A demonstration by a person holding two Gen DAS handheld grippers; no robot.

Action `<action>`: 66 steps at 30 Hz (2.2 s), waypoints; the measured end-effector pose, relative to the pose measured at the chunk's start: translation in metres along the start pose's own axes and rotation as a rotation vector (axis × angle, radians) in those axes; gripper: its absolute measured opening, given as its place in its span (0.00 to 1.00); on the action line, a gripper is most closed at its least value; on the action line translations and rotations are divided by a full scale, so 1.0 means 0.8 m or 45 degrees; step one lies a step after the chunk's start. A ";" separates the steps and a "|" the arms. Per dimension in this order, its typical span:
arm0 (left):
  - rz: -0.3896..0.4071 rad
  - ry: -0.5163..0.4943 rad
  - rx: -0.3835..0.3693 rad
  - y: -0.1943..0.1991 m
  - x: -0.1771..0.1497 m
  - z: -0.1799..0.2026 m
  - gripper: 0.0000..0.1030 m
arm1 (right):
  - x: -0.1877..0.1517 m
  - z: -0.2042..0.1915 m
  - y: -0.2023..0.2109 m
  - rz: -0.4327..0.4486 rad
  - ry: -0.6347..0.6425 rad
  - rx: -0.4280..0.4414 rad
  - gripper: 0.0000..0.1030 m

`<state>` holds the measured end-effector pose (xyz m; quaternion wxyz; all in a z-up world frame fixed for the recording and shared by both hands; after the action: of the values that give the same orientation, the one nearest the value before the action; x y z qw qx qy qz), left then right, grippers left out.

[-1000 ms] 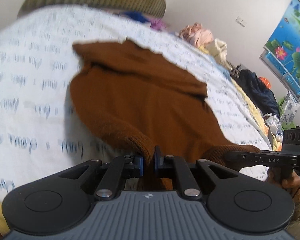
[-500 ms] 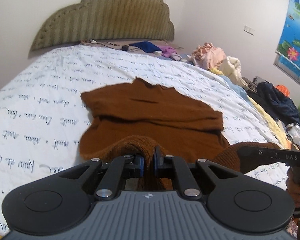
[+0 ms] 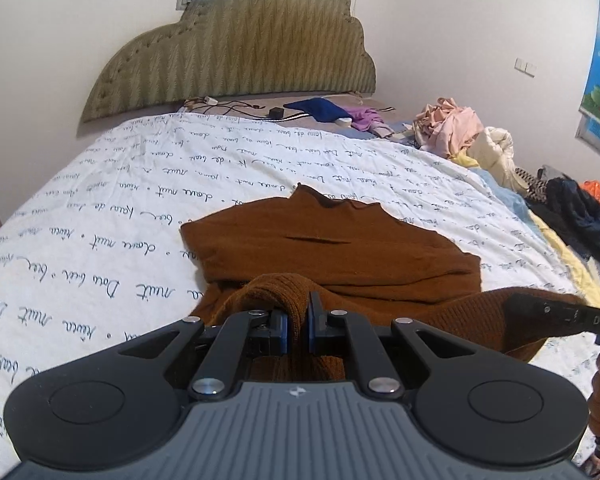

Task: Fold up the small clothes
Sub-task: 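Lift the held hem with both grippers and fold it toward the collar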

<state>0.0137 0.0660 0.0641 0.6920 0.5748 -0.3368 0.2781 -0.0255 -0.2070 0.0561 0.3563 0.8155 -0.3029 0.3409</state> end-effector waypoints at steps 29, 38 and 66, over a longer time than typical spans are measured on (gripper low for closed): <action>0.121 -0.024 0.192 -0.063 0.066 -0.001 0.09 | 0.072 0.047 -0.068 0.090 -0.003 -0.069 0.11; 0.027 -0.061 0.259 -0.143 0.077 -0.007 0.09 | 0.087 0.099 -0.125 0.029 -0.104 -0.086 0.11; -0.341 0.265 0.063 -0.296 0.070 -0.064 0.10 | 0.089 0.216 -0.228 -0.246 -0.625 0.088 0.57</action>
<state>0.2383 0.0729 -0.0418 0.7396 0.5996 -0.1767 0.2494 0.2094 -0.2583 -0.0460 0.2751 0.9106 -0.2892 0.1075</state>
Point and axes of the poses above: each gripper's, at about its wrist camera, not at the fingertips, and y roughly against the way its jaws point, z to its right, x to its top, the point moved 6 cm from there along -y, roughly the way its jaws point, and after that the axes turned 5 degrees about x, right-handed, at the moved point
